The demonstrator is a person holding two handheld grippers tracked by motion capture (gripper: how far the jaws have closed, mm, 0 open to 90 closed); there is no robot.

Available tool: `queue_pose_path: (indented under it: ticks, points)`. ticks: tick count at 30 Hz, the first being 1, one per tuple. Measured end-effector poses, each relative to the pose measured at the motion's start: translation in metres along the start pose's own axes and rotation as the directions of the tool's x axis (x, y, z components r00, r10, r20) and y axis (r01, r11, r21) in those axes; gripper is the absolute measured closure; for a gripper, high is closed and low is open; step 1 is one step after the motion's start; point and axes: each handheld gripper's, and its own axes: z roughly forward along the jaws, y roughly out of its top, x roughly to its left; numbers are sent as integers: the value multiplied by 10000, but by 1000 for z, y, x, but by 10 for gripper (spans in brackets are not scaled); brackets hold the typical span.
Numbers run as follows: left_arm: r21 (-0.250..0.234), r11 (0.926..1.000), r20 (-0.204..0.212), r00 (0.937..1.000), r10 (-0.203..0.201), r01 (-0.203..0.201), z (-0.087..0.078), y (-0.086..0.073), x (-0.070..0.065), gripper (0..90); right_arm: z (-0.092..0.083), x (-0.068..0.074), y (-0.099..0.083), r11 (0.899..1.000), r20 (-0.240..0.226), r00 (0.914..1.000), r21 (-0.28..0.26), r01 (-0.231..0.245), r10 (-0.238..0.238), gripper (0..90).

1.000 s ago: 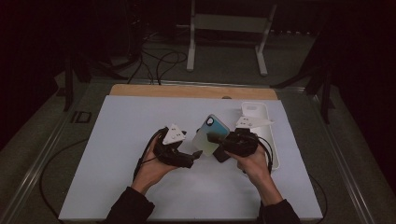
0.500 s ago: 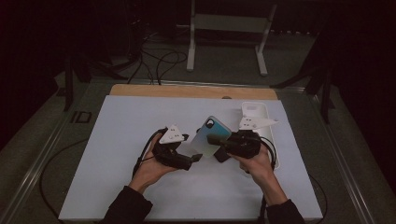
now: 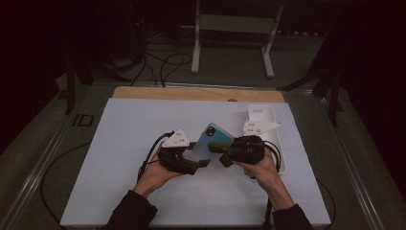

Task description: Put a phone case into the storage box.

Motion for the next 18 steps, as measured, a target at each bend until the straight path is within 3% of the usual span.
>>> queue_pose_path:
  ticks: [4, 12, 18]
  points:
    - [-10, 10000, 207, 9998, 43, -42, -1, 0, -1, 392, 0, 0, 0, 10000, -79, 10000, 7, 39, -39, 868]
    - [-45, 10000, 608, 9981, -71, 74, 1, -1, -1, 427, -3, -1, -1, 9999, -313, 9994, -41, 152, -153, 868]
    - [167, 9997, 816, 9965, 177, -192, 3, -2, -4, 554, -7, -5, -2, 9998, -349, 9992, -33, 180, -181, 857]
